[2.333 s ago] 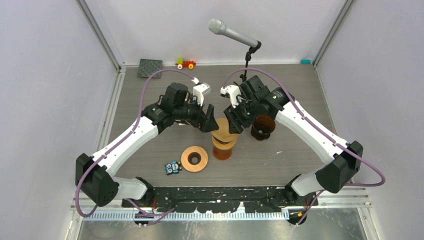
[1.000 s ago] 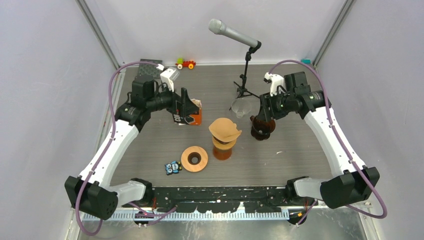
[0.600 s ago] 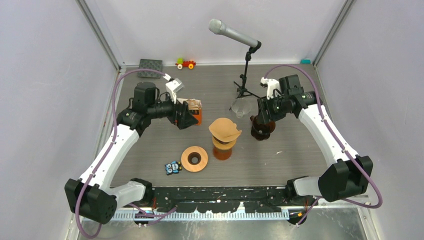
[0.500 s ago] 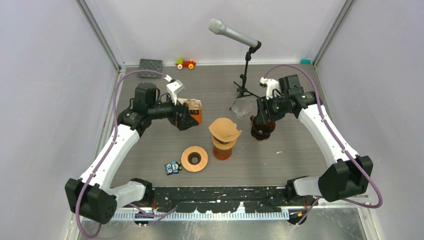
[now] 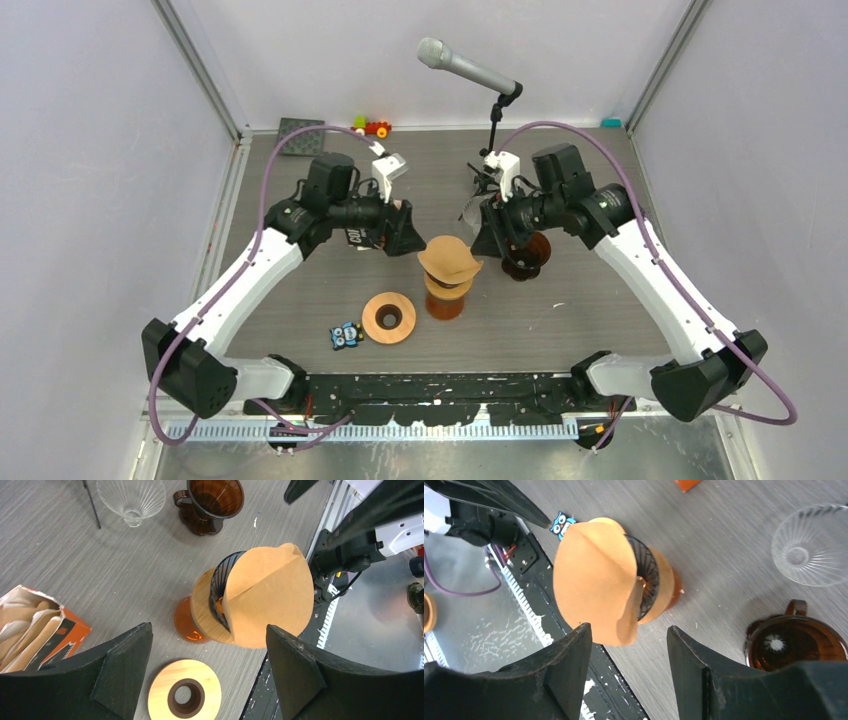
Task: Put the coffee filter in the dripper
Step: Place the coffee filter in the coffee dripper.
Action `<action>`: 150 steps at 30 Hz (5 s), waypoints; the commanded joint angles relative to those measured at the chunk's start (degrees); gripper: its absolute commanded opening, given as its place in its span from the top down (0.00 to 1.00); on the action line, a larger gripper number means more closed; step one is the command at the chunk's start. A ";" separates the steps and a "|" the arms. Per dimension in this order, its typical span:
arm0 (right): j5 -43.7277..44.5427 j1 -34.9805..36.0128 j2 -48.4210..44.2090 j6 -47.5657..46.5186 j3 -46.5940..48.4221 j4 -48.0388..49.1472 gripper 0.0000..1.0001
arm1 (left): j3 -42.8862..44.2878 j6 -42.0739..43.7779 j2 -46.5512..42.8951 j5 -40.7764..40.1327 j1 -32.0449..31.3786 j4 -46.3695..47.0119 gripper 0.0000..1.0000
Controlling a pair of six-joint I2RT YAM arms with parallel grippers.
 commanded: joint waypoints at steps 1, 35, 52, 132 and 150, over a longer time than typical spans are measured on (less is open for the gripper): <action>3.86 2.74 2.99 0.73 2.11 -1.66 0.38 | 3.28 -1.41 2.09 -5.55 -3.73 -0.87 0.15; 6.52 7.96 14.71 2.58 1.86 -4.56 0.44 | -5.79 -6.05 5.62 -10.83 -9.59 5.33 0.16; 7.49 9.63 16.44 1.91 4.38 -7.24 0.56 | -6.32 -6.29 5.32 -12.42 -9.79 6.20 0.16; 13.57 12.97 12.60 -1.45 11.11 -8.51 0.50 | -3.67 -3.70 3.93 -13.41 -9.78 4.60 0.13; 13.13 9.64 4.79 -2.61 10.47 -6.82 0.38 | 0.20 -1.38 1.98 -13.59 -9.69 2.76 0.03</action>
